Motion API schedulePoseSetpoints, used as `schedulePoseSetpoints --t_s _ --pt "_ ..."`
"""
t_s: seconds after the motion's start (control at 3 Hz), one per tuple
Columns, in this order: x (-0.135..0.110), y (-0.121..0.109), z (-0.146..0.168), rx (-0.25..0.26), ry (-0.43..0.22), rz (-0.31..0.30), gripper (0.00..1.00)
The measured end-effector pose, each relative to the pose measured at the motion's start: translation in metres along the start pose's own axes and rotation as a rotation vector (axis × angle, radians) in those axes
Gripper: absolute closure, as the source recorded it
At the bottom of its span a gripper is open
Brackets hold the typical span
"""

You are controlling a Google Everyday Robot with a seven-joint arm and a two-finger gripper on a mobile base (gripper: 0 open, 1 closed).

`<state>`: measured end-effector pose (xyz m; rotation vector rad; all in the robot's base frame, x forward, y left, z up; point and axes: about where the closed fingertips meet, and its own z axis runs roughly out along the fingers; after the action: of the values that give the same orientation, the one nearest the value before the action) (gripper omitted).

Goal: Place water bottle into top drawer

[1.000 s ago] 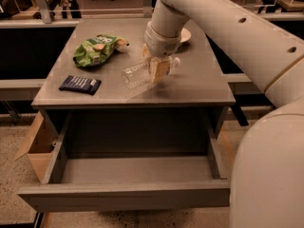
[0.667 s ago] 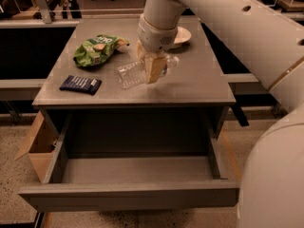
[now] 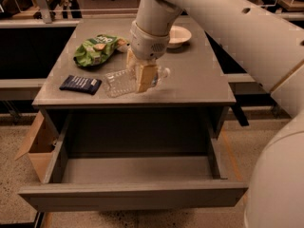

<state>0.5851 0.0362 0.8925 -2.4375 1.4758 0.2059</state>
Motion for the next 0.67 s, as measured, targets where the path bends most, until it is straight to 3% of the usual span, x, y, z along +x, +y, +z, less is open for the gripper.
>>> schedulePoseSetpoints --t_s 0.33,0.67 --pt "-0.025 0.024 -0.005 0.003 0.04 0.002 1.0" --pt "-0.055 0.068 0.001 -0.021 0.063 0.024 1.0"
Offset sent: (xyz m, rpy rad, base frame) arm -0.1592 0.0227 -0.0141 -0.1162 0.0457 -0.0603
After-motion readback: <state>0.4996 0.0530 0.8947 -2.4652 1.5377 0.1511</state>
